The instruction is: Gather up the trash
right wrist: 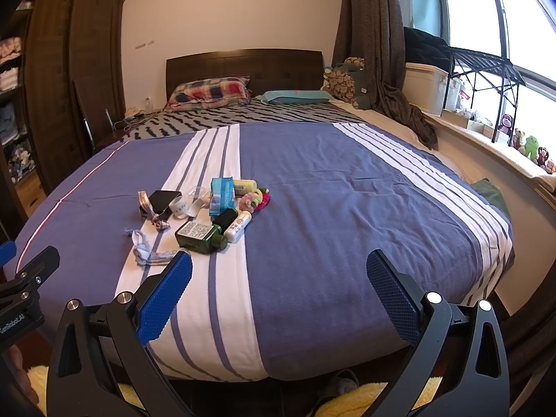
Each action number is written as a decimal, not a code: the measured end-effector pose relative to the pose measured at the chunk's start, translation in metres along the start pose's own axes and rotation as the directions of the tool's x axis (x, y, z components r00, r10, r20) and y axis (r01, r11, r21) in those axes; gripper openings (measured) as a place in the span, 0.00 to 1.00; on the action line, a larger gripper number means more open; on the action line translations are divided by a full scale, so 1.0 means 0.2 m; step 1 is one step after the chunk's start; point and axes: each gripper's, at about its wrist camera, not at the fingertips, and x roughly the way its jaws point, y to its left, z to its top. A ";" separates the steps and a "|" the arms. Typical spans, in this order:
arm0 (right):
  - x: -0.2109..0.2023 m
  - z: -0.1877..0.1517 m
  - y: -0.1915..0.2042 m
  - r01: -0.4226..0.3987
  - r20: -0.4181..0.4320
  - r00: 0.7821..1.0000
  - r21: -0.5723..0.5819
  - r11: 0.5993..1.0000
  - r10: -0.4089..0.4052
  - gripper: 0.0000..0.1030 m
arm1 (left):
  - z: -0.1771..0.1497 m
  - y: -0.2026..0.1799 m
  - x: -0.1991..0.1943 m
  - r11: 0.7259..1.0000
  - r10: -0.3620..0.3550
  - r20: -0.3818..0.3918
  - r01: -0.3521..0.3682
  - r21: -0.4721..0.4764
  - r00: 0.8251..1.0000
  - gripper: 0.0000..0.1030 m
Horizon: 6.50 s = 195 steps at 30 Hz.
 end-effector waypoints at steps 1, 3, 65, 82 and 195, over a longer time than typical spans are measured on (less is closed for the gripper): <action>0.00 0.00 0.00 0.000 0.000 1.000 0.001 1.000 0.000 0.97 | 0.00 0.00 0.00 1.000 -0.001 0.000 0.001 0.001 1.000 0.92; 0.00 0.00 0.00 0.000 0.001 1.000 0.002 1.000 0.000 0.97 | 0.00 0.00 0.00 1.000 0.000 0.001 0.000 0.002 1.000 0.92; 0.25 -0.06 -0.06 0.007 -0.075 0.997 0.037 0.999 -0.004 0.97 | -0.05 0.01 0.24 1.000 0.012 -0.092 -0.011 0.009 0.996 0.92; 0.63 -0.13 0.01 -0.031 -0.182 0.983 0.012 0.999 0.033 0.97 | -0.15 -0.02 0.72 0.996 -0.062 -0.234 0.075 0.045 0.970 0.92; 0.65 -1.20 0.01 -0.239 -0.650 0.726 0.066 0.969 0.223 0.78 | -1.30 -0.33 0.63 0.925 -0.286 -0.671 0.380 -0.007 0.684 0.24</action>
